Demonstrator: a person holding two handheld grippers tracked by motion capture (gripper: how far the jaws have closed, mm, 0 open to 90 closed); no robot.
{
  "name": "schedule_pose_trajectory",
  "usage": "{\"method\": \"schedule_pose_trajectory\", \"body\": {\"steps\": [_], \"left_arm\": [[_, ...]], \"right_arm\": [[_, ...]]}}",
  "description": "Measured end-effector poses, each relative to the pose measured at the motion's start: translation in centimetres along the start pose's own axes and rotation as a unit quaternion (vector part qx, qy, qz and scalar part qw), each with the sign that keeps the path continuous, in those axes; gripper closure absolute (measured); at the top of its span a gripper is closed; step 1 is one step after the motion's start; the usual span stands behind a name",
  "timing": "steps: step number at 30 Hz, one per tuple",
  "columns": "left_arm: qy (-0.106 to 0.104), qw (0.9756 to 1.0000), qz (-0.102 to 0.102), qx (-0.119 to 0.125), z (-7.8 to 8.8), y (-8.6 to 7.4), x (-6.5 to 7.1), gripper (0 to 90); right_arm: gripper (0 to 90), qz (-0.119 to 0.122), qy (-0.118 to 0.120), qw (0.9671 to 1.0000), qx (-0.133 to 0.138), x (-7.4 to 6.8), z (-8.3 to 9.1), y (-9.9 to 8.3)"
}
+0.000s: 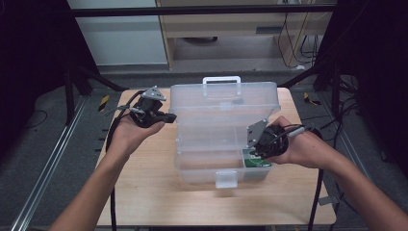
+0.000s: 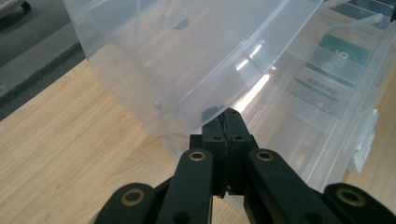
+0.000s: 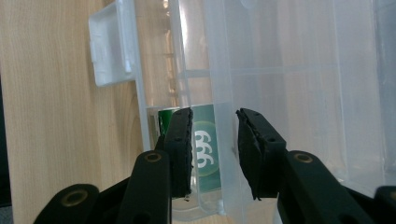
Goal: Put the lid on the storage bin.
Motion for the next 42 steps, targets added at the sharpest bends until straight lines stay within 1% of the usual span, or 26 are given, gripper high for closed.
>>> {"method": "schedule_pose_trajectory", "body": {"steps": [1, 3, 5, 6, 7, 12, 13, 15, 16, 18, 19, 21, 22, 23, 24, 25, 27, 29, 30, 35, 36, 38, 39, 40, 41, 42], "left_arm": [[-0.002, 1.0000, -0.001, 0.000, 0.0, -0.1, 0.2, 89.7], [-0.003, 1.0000, 0.000, 0.002, -0.1, -0.2, 0.4, 89.8], [-0.005, 1.0000, -0.002, -0.001, -0.2, -0.4, 0.6, 89.7], [-0.007, 1.0000, -0.004, -0.002, -0.2, -0.5, 0.8, 89.7], [-0.006, 1.0000, -0.002, 0.000, -0.3, -0.6, 1.0, 89.7], [-0.012, 0.9999, -0.006, 0.000, -0.2, -0.9, 1.8, 89.7], [-0.013, 0.9999, -0.006, 0.002, -0.2, -1.0, 1.9, 89.7], [-0.014, 0.9999, -0.008, -0.002, -0.2, -1.2, 2.2, 89.7], [-0.013, 0.9999, -0.007, 0.001, -0.2, -1.3, 2.3, 89.7], [-0.015, 0.9999, -0.007, 0.001, -0.2, -1.5, 2.6, 89.7], [-0.016, 0.9998, -0.008, 0.001, -0.2, -1.7, 2.8, 89.7], [-0.018, 0.9998, -0.009, 0.001, -0.3, -1.9, 3.1, 89.7], [-0.018, 0.9998, -0.009, 0.001, -0.3, -1.9, 3.1, 89.7], [-0.020, 0.9998, -0.008, 0.000, -0.3, -2.1, 3.3, 89.7], [-0.020, 0.9998, -0.008, 0.000, -0.3, -2.1, 3.3, 89.7], [-0.023, 0.9997, -0.011, -0.002, -0.3, -2.3, 3.5, 89.7], [-0.023, 0.9997, -0.010, -0.002, -0.4, -2.4, 3.6, 89.7], [-0.025, 0.9996, -0.011, -0.003, -0.4, -2.5, 3.7, 89.7], [-0.024, 0.9996, -0.011, -0.004, -0.4, -2.6, 3.8, 89.7], [-0.031, 0.9994, -0.014, -0.012, -0.4, -3.1, 4.3, 89.7], [-0.031, 0.9994, -0.014, -0.012, -0.4, -3.1, 4.3, 89.8], [-0.032, 0.9993, -0.015, -0.015, -0.4, -3.2, 4.4, 89.7], [-0.033, 0.9993, -0.014, -0.012, -0.4, -3.3, 4.5, 89.7], [-0.035, 0.9991, -0.017, -0.017, -0.3, -3.4, 4.5, 89.7], [-0.035, 0.9992, -0.014, -0.014, -0.3, -3.5, 4.6, 89.7], [-0.035, 0.9991, -0.016, -0.017, -0.3, -3.7, 4.7, 89.7]], "right_arm": [[64.1, -0.004, -0.003, 1.0000, 0.008, 0.0, 0.3, -0.1], [63.1, -0.007, -0.004, 0.9999, 0.011, 0.0, 0.4, -0.1], [58.7, -0.018, -0.010, 0.9995, 0.023, 0.1, 1.0, -0.5], [58.7, -0.018, -0.010, 0.9995, 0.023, 0.1, 1.0, -0.5], [56.6, -0.024, -0.012, 0.9993, 0.026, 0.0, 1.1, -0.8], [47.9, -0.048, -0.026, 0.9980, 0.032, 0.2, 1.7, -2.6], [45.5, -0.052, -0.033, 0.9975, 0.035, 0.3, 1.8, -3.1], [43.0, -0.063, -0.037, 0.9966, 0.037, 0.3, 2.0, -3.8], [40.3, -0.070, -0.041, 0.9960, 0.037, 0.3, 2.1, -4.6], [39.2, -0.073, -0.042, 0.9958, 0.038, 0.4, 2.2, -4.9], [36.0, -0.081, -0.048, 0.9949, 0.036, 0.5, 2.3, -5.6], [33.8, -0.090, -0.051, 0.9940, 0.037, 0.7, 2.5, -6.3], [33.8, -0.090, -0.051, 0.9940, 0.037, 0.7, 2.5, -6.3], [29.5, -0.100, -0.054, 0.9929, 0.035, 0.8, 2.4, -7.0], [29.5, -0.100, -0.054, 0.9929, 0.035, 0.8, 2.4, -7.0], [26.2, -0.115, -0.056, 0.9913, 0.032, 1.0, 2.2, -7.7], [24.5, -0.118, -0.058, 0.9908, 0.031, 1.1, 2.1, -8.0], [21.0, -0.134, -0.064, 0.9884, 0.028, 1.4, 1.6, -8.8], [21.0, -0.134, -0.064, 0.9884, 0.028, 1.4, 1.6, -8.8], [19.9, -0.154, -0.069, 0.9852, 0.028, 2.0, 1.0, -9.8], [19.9, -0.154, -0.069, 0.9852, 0.028, 2.0, 1.0, -9.8], [19.9, -0.161, -0.071, 0.9839, 0.029, 2.1, 0.9, -10.1], [19.9, -0.161, -0.070, 0.9841, 0.028, 2.1, 0.8, -10.3], [19.9, -0.162, -0.072, 0.9837, 0.027, 2.1, 0.8, -10.4], [19.9, -0.165, -0.072, 0.9833, 0.028, 2.1, 0.8, -10.6], [19.9, -0.169, -0.072, 0.9826, 0.027, 2.1, 0.7, -10.8]]}}
Point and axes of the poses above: each handheld gripper's, and its own axes: z roughly backward along the jaws, y roughly out of its top, x roughly to its right, the point moved 8 cm from there along -z, roughly forward along the jaws, and after that the axes turned 11 degrees about -z, right-handed, at the moved point
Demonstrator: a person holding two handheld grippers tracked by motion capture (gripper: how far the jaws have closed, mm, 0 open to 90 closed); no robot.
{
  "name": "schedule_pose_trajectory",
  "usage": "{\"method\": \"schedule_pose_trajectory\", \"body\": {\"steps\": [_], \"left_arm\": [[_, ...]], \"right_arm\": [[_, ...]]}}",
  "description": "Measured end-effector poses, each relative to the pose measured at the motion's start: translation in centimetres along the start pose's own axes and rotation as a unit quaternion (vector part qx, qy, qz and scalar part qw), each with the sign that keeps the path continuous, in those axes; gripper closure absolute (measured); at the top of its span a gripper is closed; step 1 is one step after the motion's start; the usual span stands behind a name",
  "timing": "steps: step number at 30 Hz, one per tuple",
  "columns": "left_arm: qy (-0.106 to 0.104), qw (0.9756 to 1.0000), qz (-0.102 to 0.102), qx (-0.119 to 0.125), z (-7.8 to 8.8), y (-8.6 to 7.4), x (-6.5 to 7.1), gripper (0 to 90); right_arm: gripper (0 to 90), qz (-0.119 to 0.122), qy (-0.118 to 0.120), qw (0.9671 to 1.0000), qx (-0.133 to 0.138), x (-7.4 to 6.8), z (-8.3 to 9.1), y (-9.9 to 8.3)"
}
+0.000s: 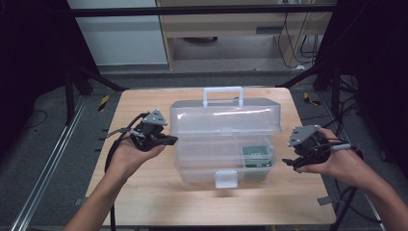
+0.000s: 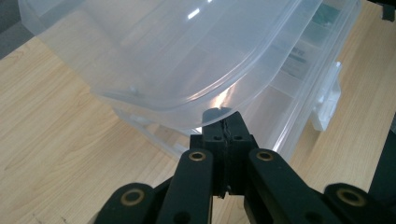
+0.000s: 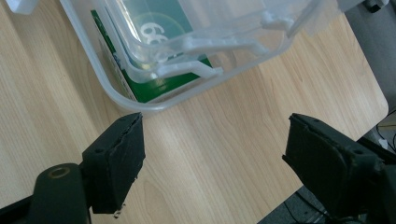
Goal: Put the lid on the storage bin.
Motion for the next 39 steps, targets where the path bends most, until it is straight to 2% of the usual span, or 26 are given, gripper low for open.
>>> {"method": "schedule_pose_trajectory", "body": {"steps": [5, 10, 31, 37, 38, 39], "left_arm": [[-0.002, 0.9999, 0.013, 0.001, -0.1, -1.1, 0.4, 89.7], [-0.004, 0.9998, 0.019, 0.007, -0.3, -1.4, 0.6, 89.7], [-0.011, 0.9999, 0.013, 0.001, -0.6, -2.5, 1.4, 89.7], [-0.004, 0.9996, 0.007, -0.029, -0.4, -4.3, 1.2, 89.6], [-0.001, 0.9998, 0.002, -0.020, -0.6, -4.5, 0.9, 89.6], [0.001, 0.9994, 0.010, -0.034, -0.3, -5.0, 0.8, 89.6]], "right_arm": [[20.3, -0.007, -0.001, 1.0000, -0.002, 0.4, -0.1, -0.9], [20.4, -0.016, -0.002, 0.9999, -0.003, 0.5, -0.3, -1.5], [19.7, -0.034, -0.002, 0.9994, -0.005, 0.8, -1.4, -2.7], [19.8, -0.045, -0.012, 0.9989, 0.000, 1.3, -1.5, -3.0], [19.8, -0.048, -0.015, 0.9987, -0.002, 1.4, -1.6, -3.1], [19.9, -0.051, -0.019, 0.9985, -0.002, 1.7, -1.7, -3.1]]}}
Point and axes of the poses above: each handheld gripper's, and its own axes: z roughly backward along the jaws, y roughly out of its top, x roughly to its right, the point moved 8 cm from there along -z, roughly forward along the jaws, and after that the axes turned 11 degrees about -z, right-handed, at the moved point
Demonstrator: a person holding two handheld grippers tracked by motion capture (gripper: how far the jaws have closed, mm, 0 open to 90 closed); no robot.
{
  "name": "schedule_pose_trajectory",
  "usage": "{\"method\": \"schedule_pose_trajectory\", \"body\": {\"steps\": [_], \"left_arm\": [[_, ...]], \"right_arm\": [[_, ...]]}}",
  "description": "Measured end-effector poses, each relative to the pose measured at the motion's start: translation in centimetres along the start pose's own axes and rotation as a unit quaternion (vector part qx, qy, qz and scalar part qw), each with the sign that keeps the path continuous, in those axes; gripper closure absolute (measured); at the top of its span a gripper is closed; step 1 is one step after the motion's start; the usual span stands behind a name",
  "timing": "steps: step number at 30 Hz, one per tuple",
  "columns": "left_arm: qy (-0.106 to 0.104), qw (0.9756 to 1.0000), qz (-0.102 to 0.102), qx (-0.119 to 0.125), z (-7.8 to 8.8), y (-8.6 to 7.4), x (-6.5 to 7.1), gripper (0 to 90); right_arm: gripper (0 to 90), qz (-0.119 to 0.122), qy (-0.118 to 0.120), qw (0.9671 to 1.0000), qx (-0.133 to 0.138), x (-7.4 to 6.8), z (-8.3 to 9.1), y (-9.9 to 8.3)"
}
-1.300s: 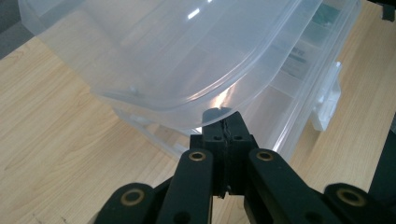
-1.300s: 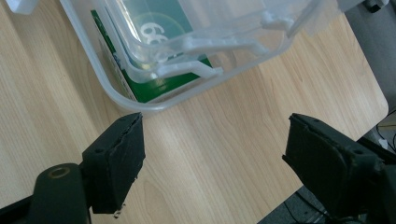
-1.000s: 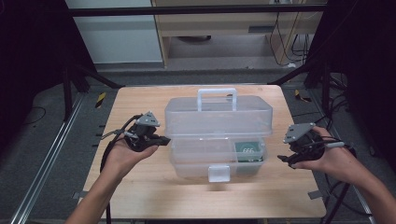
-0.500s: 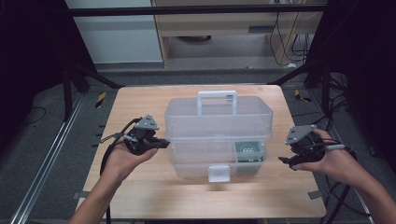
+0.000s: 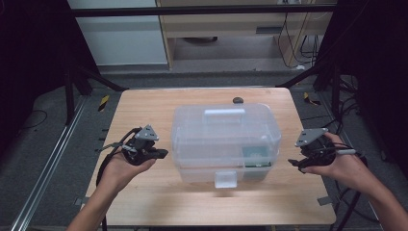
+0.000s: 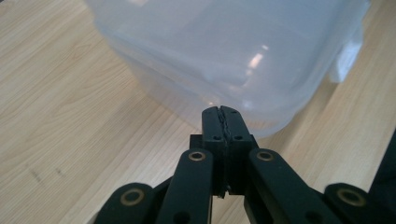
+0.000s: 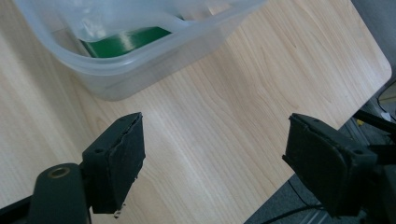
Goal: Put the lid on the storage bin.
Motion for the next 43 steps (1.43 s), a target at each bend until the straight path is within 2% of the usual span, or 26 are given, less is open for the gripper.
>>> {"method": "schedule_pose_trajectory", "body": {"steps": [1, 2, 5, 9, 11, 12, 13, 16, 18, 19, 21, 22, 24, 29, 30, 31, 32, 33, 34, 35, 36, 37, 39, 40, 41, 43], "left_arm": [[0.004, 0.9998, 0.015, -0.010, 0.2, -0.4, -0.1, 89.6], [0.011, 0.9999, 0.005, -0.008, 0.1, -0.7, -0.8, 89.6], [0.020, 0.9997, 0.005, -0.016, 0.1, -1.1, -1.5, 89.6], [0.040, 0.9985, 0.011, -0.034, -0.4, -2.2, -3.3, 89.5], [0.055, 0.9974, 0.018, -0.043, -1.0, -2.9, -4.6, 89.5], [0.062, 0.9966, 0.027, -0.047, -1.5, -3.5, -5.4, 89.5], [0.062, 0.9966, 0.027, -0.047, -1.5, -3.5, -5.4, 89.5], [0.086, 0.9934, 0.049, -0.058, -2.8, -4.8, -7.5, 89.5], [0.094, 0.9921, 0.061, -0.056, -3.4, -5.3, -8.2, 89.3], [0.100, 0.9911, 0.069, -0.054, -3.8, -5.7, -8.7, 89.3], [0.113, 0.9892, 0.077, -0.053, -4.6, -6.5, -9.5, 88.1], [0.122, 0.9878, 0.084, -0.049, -5.0, -6.9, -9.9, 86.8], [0.134, 0.9848, 0.101, -0.044, -5.8, -7.8, -10.7, 83.1], [0.165, 0.9748, 0.149, -0.020, -7.6, -10.3, -12.2, 61.8], [0.177, 0.9722, 0.152, -0.021, -8.3, -11.1, -12.3, 51.8], [0.177, 0.9722, 0.152, -0.021, -8.3, -11.1, -12.3, 46.9], [0.179, 0.9715, 0.153, -0.024, -8.6, -11.5, -12.3, 46.9], [0.175, 0.9706, 0.164, -0.024, -9.1, -11.9, -12.2, 41.4], [0.169, 0.9684, 0.183, -0.006, -9.6, -12.2, -12.1, 34.2], [0.169, 0.9684, 0.183, -0.006, -9.6, -12.2, -12.1, 31.8], [0.169, 0.9677, 0.187, -0.001, -9.9, -12.3, -12.0, 31.8], [0.166, 0.9673, 0.192, 0.005, -10.2, -12.4, -11.9, 27.7], [0.178, 0.9645, 0.193, 0.025, -10.8, -12.5, -11.9, 18.9], [0.186, 0.9638, 0.188, 0.030, -11.0, -12.5, -11.8, 16.3], [0.189, 0.9637, 0.187, 0.025, -11.0, -12.5, -11.8, 14.4], [0.195, 0.9603, 0.199, 0.017, -11.3, -12.4, -11.8, 9.2]], "right_arm": [[19.9, 0.000, 0.000, 1.0000, 0.000, 0.0, 0.0, 0.0], [20.1, -0.006, -0.006, 1.0000, 0.000, 0.3, -0.2, 0.0], [20.5, -0.014, -0.014, 0.9998, 0.002, 0.7, -0.3, 0.2], [21.3, -0.026, -0.029, 0.9992, 0.004, 1.4, -0.9, 0.4], [22.0, -0.039, -0.040, 0.9984, 0.007, 1.9, -1.4, 0.5], [22.5, -0.055, -0.051, 0.9972, 0.009, 2.6, -2.1, 0.5], [22.5, -0.055, -0.051, 0.9972, 0.009, 2.6, -2.1, 0.5], [23.2, -0.089, -0.059, 0.9941, 0.018, 3.6, -3.4, 0.6], [23.5, -0.128, -0.070, 0.9887, 0.032, 4.7, -5.0, 0.5], [23.5, -0.128, -0.070, 0.9887, 0.032, 4.7, -5.0, 0.5], [23.5, -0.159, -0.080, 0.9830, 0.043, 5.4, -6.2, 0.3], [23.6, -0.167, -0.082, 0.9813, 0.048, 5.6, -6.6, 0.2], [23.4, -0.196, -0.088, 0.9752, 0.056, 6.2, -7.6, -0.1], [21.6, -0.257, -0.083, 0.9599, 0.075, 6.8, -10.5, -1.2], [21.2, -0.274, -0.084, 0.9551, 0.075, 6.7, -11.6, -1.8], [21.2, -0.274, -0.084, 0.9551, 0.075, 6.7, -11.6, -1.8], [20.5, -0.281, -0.081, 0.9532, 0.075, 6.6, -12.2, -2.1], [20.0, -0.288, -0.079, 0.9515, 0.075, 6.4, -12.7, -2.3], [17.6, -0.308, -0.073, 0.9460, 0.072, 6.2, -13.6, -2.9], [16.7, -0.317, -0.068, 0.9431, 0.072, 6.0, -14.0, -3.0], [16.7, -0.317, -0.068, 0.9431, 0.072, 6.0, -14.0, -3.0], [15.8, -0.326, -0.064, 0.9403, 0.072, 5.9, -14.3, -3.2], [14.3, -0.341, -0.054, 0.9337, 0.095, 5.6, -14.6, -3.1], [12.7, -0.344, -0.056, 0.9320, 0.101, 5.6, -14.8, -3.1], [9.3, -0.346, -0.059, 0.9312, 0.099, 5.6, -14.9, -3.0], [2.7, -0.360, -0.069, 0.9261, 0.088, 5.7, -15.2, -2.9]]}}
Point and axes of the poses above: each handheld gripper's, and its own axes: z roughly backward along the jaws, y roughly out of its top, x roughly to its right, the point moved 8 cm from there along -z, roughly forward along the jaws, and after that the axes turned 11 degrees about -z, right-handed, at the moved point
